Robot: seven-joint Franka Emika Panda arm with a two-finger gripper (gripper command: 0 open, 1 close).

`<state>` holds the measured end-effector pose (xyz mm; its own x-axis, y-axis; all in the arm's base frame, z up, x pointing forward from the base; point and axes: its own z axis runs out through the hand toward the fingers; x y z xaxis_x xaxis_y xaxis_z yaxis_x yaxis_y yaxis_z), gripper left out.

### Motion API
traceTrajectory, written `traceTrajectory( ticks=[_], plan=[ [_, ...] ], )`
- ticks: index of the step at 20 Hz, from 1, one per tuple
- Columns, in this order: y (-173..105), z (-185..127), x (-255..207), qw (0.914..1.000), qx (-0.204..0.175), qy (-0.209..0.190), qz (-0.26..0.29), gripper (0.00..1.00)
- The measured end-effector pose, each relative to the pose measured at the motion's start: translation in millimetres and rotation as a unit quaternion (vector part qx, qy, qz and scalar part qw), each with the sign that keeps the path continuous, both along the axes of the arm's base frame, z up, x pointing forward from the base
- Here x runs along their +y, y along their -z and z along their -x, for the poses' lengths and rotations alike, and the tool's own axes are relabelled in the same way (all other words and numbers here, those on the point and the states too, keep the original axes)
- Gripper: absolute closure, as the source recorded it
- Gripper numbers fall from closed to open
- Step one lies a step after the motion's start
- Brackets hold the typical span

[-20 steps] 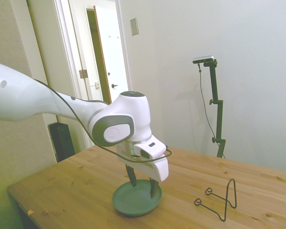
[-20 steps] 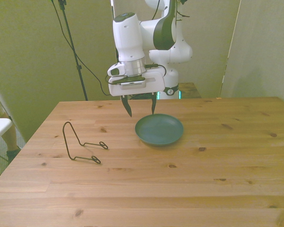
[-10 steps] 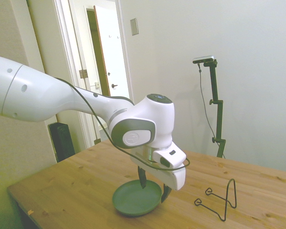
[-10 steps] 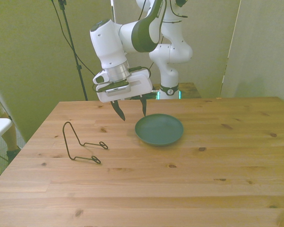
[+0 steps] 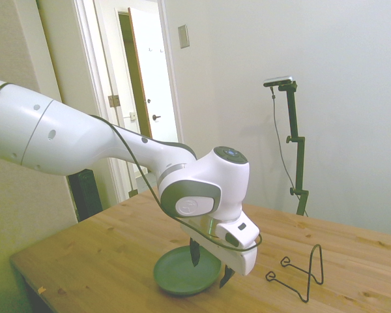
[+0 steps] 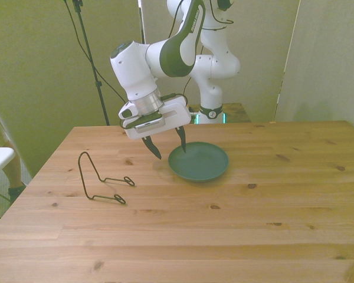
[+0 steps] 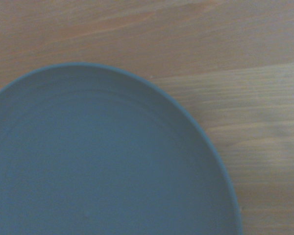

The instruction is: Load the plate

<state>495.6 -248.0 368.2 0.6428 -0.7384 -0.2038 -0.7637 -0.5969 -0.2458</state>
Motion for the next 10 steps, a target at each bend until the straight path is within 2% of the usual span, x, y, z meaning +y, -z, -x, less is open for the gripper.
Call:
traceTrajectory(
  ticks=[2,3,10],
  plan=[
    [6.6,0.2,4.0,1.0000,0.003,-0.003,-0.003,0.00],
    [8.6,0.5,6.3,1.0000,0.003,-0.006,-0.005,1.00],
    [12.9,1.4,10.1,0.9998,-0.001,-0.014,-0.014,1.00]
  ],
)
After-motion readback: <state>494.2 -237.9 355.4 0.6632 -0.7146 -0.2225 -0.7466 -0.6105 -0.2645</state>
